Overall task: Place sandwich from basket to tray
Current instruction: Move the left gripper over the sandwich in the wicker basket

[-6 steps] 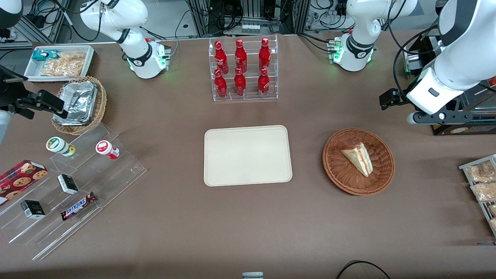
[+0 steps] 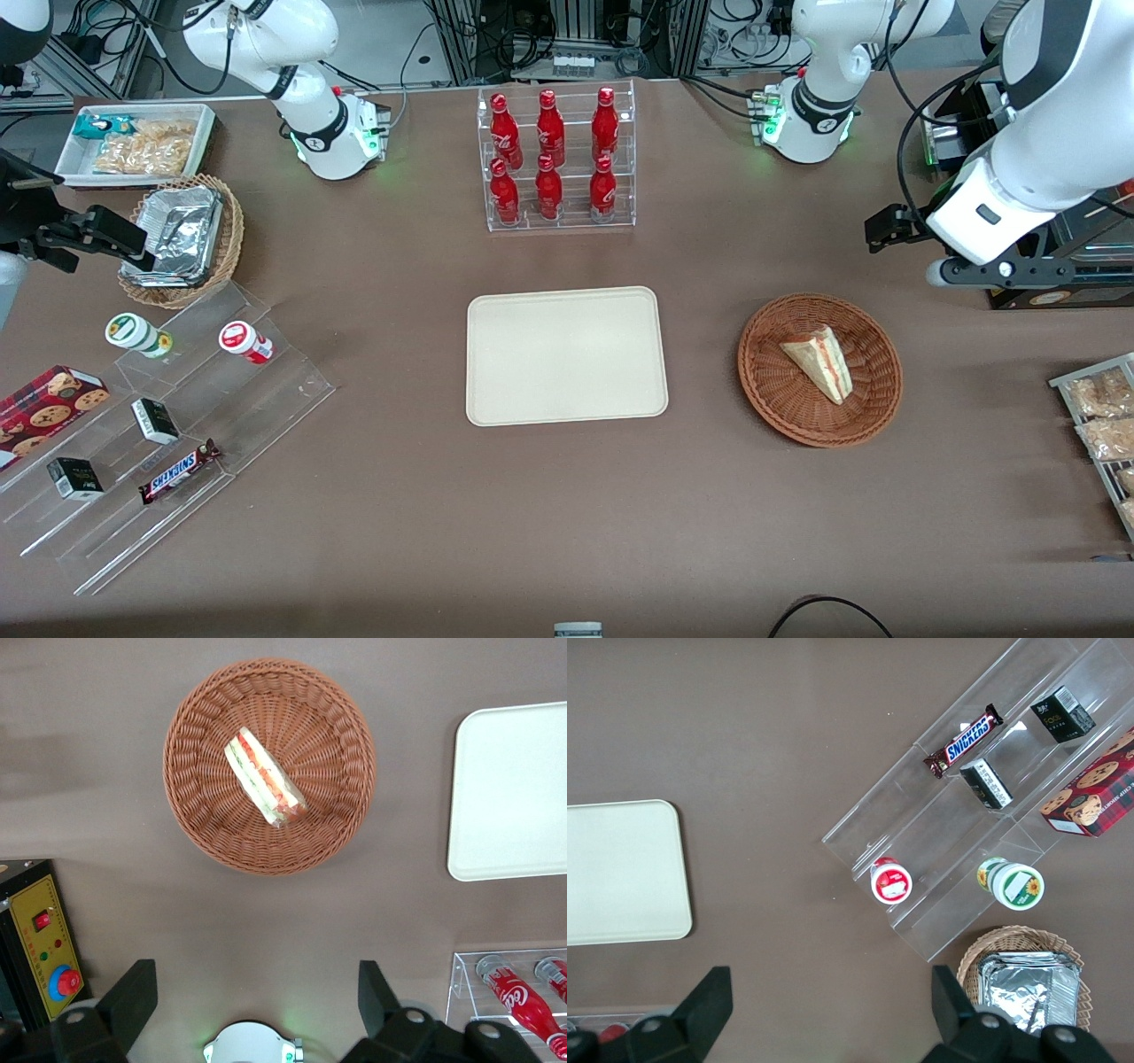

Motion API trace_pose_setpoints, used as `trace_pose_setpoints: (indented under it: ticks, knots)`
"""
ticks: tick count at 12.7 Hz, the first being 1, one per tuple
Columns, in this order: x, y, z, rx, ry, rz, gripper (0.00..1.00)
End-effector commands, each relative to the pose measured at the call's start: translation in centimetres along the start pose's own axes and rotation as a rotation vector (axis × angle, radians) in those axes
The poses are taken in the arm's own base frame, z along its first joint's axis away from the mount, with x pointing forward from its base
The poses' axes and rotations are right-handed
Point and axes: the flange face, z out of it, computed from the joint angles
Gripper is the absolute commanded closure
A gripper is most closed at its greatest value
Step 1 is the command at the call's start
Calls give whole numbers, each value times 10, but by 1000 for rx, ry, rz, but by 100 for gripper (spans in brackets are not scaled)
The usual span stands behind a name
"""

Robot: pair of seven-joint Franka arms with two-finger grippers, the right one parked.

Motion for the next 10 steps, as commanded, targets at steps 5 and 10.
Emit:
trace_pose_setpoints:
  ticks: [5,10]
  knots:
    - [25,-2,115,-9,17,7,0]
    - [25,-5,197,-21,117,-5,0]
